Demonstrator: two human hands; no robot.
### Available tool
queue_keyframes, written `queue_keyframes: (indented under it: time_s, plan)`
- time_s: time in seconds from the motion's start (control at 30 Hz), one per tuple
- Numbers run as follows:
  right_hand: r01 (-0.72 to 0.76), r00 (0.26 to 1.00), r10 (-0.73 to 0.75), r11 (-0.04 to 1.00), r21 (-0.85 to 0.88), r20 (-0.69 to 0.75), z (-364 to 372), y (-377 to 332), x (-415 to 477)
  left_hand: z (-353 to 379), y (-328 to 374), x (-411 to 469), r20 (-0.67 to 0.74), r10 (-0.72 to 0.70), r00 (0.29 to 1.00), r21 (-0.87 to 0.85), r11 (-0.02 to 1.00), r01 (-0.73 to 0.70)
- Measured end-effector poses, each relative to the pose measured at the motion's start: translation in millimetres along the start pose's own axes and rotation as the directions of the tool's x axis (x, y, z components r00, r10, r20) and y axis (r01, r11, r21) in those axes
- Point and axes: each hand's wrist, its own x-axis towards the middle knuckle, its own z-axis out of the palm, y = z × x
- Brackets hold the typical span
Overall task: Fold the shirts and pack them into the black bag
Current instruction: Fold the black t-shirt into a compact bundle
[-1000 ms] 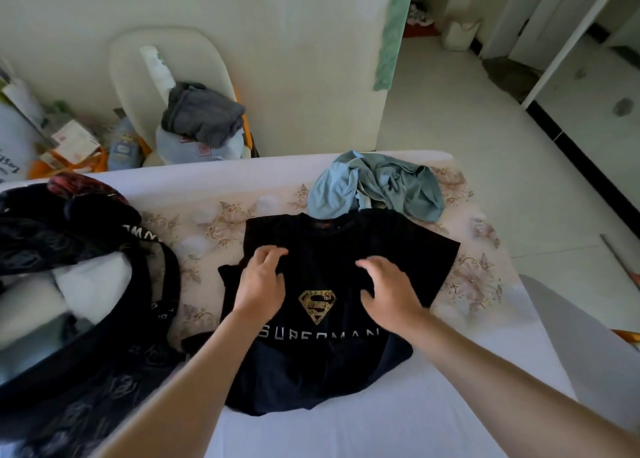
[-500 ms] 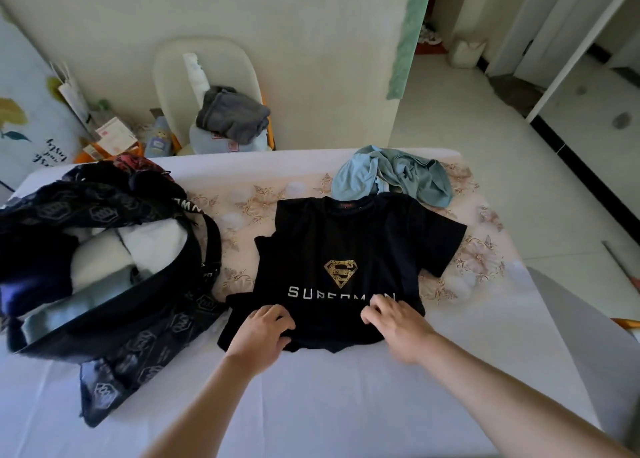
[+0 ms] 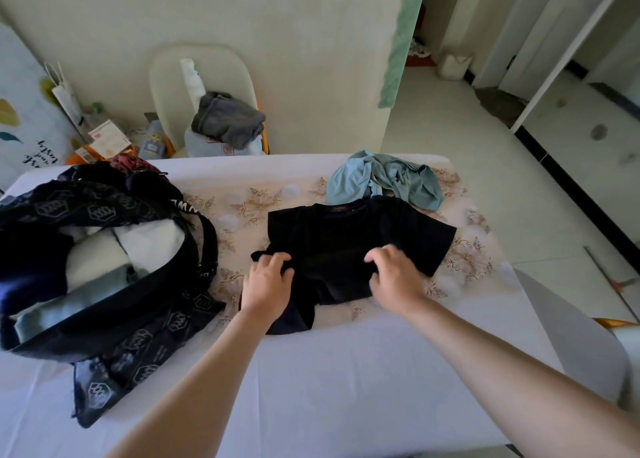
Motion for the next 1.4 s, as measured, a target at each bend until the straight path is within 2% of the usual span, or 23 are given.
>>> queue_keyframes:
  time_s: [0.03,0.1,0.17,0.2,0.3,0.4,0.47,0.53,0.63,0.7,0.77,0.87,0.97,1.07,1.13,1.17,1.2,1.23,1.27,1.3,1.33,1.37,1.4]
  plan:
    - [0.05,0.992,-0.054,0.998,0.036,0.118,6.8,-3.3,-3.7,5.8,-3.6,-3.2,0.117,0.013,0.993,0.054,0.998,-0.02]
    - [0.091,0.929,-0.1,0.995,0.041,0.356,22.6,-8.3,-8.9,14.3,-12.9,-10.9,0.323,-0.003,0.946,0.18,0.982,-0.058]
    - [0.123,0.871,-0.089,0.992,-0.038,0.482,40.2,-12.4,-9.6,17.7,-21.0,-15.8,0.417,-0.055,0.907,0.215,0.976,-0.039]
    - [0.144,0.864,-0.081,0.986,-0.089,0.497,48.0,-14.9,-8.6,19.0,-23.7,-18.0,0.431,-0.068,0.9,0.213,0.977,-0.028]
    - [0.121,0.923,-0.048,0.978,-0.168,0.381,63.3,-20.9,2.8,22.6,-23.6,-23.9,0.389,-0.01,0.921,0.248,0.964,-0.095]
    - [0.041,0.982,-0.023,0.995,-0.095,0.186,73.4,-23.9,18.8,29.5,-18.2,-26.5,0.323,0.123,0.938,0.274,0.937,-0.217]
    - [0.008,0.984,-0.005,1.0,-0.011,0.176,75.4,-24.1,29.0,39.6,-18.6,-26.3,0.264,0.173,0.949,0.291,0.924,-0.25]
    - [-0.07,0.983,0.045,0.988,0.137,0.18,72.4,-26.5,35.7,45.5,-22.2,-23.6,0.147,0.132,0.98,0.186,0.97,-0.158]
    - [-0.24,0.969,0.201,0.896,0.373,0.141,56.3,-32.0,41.3,37.4,-22.6,-15.4,0.1,-0.022,0.995,-0.055,0.998,0.027]
    - [-0.338,0.94,0.316,0.81,0.48,0.129,39.6,-33.5,43.5,26.7,-24.0,-9.4,0.057,-0.043,0.997,-0.122,0.991,0.049]
    - [-0.362,0.928,0.349,0.771,0.523,0.128,20.0,-31.3,44.8,13.8,-28.3,-3.1,0.022,-0.049,0.999,-0.179,0.982,0.052]
    - [-0.302,0.949,0.23,0.861,0.41,0.216,-9.3,-23.8,40.2,-11.1,-34.2,4.1,0.031,-0.056,0.998,-0.196,0.979,0.061]
    - [-0.229,0.927,0.128,0.938,0.261,0.353,-27.5,-15.6,28.2,-35.9,-32.5,1.8,0.135,-0.065,0.989,-0.188,0.978,0.09]
    - [-0.285,0.908,0.19,0.933,0.218,0.374,-38.9,-7.2,9.9,-52.0,-29.0,-9.1,0.182,-0.096,0.979,-0.214,0.967,0.135]
    - [-0.33,0.9,0.233,0.917,0.226,0.368,-50.7,-3.9,-4.7,-56.3,-27.7,-18.7,0.277,-0.105,0.955,-0.24,0.955,0.174]
    - [-0.343,0.882,0.243,0.918,0.197,0.404,-56.9,-2.8,-12.8,-56.5,-26.8,-23.4,0.389,-0.088,0.917,-0.212,0.96,0.182]
    - [-0.339,0.842,0.244,0.933,0.12,0.481,-61.6,-3.0,-20.6,-54.5,-24.1,-28.0,0.546,-0.076,0.834,-0.15,0.971,0.187]
    - [-0.316,0.768,0.249,0.949,0.012,0.59,-62.1,-2.0,-28.8,-53.1,-20.9,-34.1,0.716,-0.096,0.691,-0.058,0.979,0.196]
    - [-0.295,0.663,0.287,0.949,-0.112,0.692,-61.7,-1.3,-37.1,-52.1,-17.1,-41.2,0.843,-0.138,0.519,0.033,0.978,0.205]
    - [-0.298,0.556,0.348,0.931,-0.21,0.755,-61.3,-3.8,-45.8,-48.9,-15.4,-47.9,0.9,-0.167,0.402,0.084,0.973,0.215]
    - [-0.308,0.477,0.396,0.911,-0.272,0.785,-58.1,-5.6,-53.4,-45.3,-15.0,-53.4,0.905,-0.153,0.396,0.071,0.974,0.214]
    - [-0.317,0.453,0.412,0.903,-0.289,0.791,-54.1,-7.3,-58.9,-41.2,-15.6,-58.7,0.864,-0.099,0.494,0.003,0.982,0.191]
    - [-0.3,0.485,0.391,0.915,-0.271,0.782,-49.7,-8.9,-62.4,-36.8,-16.8,-62.0,0.751,-0.04,0.659,-0.062,0.989,0.131]
